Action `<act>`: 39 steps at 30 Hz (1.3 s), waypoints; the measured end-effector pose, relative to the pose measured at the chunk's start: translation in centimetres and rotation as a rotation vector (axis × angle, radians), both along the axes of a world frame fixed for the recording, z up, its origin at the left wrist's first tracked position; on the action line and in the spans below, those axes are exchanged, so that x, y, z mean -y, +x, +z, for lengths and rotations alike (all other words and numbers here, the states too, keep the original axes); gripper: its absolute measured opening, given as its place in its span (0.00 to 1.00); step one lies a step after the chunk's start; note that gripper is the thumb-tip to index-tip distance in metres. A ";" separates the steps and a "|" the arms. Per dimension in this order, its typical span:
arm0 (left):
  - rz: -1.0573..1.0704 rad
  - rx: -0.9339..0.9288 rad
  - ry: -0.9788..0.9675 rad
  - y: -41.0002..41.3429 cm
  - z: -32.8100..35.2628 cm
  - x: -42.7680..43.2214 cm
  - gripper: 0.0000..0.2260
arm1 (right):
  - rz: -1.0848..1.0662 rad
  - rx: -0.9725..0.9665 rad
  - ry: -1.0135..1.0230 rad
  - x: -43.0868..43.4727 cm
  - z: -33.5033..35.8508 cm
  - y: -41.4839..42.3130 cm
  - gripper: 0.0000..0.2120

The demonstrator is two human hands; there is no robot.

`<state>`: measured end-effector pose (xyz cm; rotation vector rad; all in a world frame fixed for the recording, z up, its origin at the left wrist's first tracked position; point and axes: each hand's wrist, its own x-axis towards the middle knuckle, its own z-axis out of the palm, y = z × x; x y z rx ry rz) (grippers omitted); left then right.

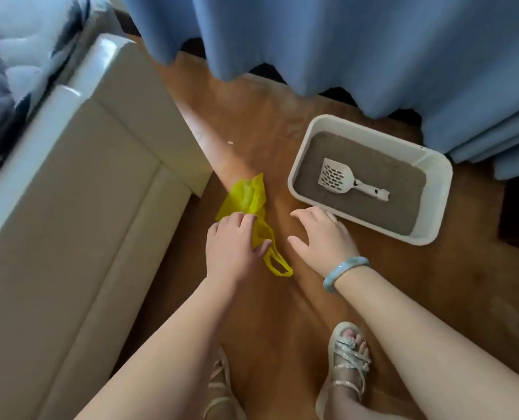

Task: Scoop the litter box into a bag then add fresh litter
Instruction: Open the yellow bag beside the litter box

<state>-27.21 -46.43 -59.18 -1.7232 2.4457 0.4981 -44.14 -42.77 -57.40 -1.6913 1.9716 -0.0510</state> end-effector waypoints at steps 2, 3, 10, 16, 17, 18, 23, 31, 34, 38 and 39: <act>-0.035 0.017 0.006 -0.1 -3.5 0.8 0.25 | 0.047 -0.021 -0.012 0.7 -3.5 -0.2 0.22; -0.042 0.026 0.016 -0.1 -5.1 1.1 0.26 | 0.069 -0.025 -0.015 1.1 -5.1 -0.3 0.22; -0.120 0.028 0.021 0.6 -13.7 4.1 0.28 | 0.134 0.049 -0.096 3.8 -13.8 0.9 0.20; -0.303 0.063 0.002 1.7 -17.7 7.4 0.28 | 0.240 0.031 -0.164 6.6 -18.8 1.4 0.21; -0.329 0.075 0.004 1.9 -18.0 8.1 0.28 | 0.265 0.015 -0.161 7.0 -19.4 1.3 0.22; -0.342 0.082 0.003 2.1 -18.1 8.7 0.26 | 0.287 0.001 -0.158 7.3 -19.9 1.3 0.22; -0.267 0.012 -0.069 2.9 -18.0 9.5 0.10 | 0.255 0.039 -0.184 8.1 -20.4 1.9 0.23; 0.055 -0.317 0.234 0.9 -16.9 9.9 0.07 | 0.203 0.105 -0.165 7.7 -19.4 3.5 0.14; 0.108 -0.453 0.320 0.4 -15.6 10.3 0.05 | 0.070 0.145 -0.123 8.0 -19.2 1.8 0.11; 0.124 -0.548 0.449 0.3 -15.2 10.0 0.08 | -0.017 0.176 -0.123 7.6 -18.7 -0.6 0.10; 0.116 -0.555 0.449 0.4 -15.2 9.9 0.09 | -0.017 0.146 -0.131 7.4 -18.7 -1.0 0.09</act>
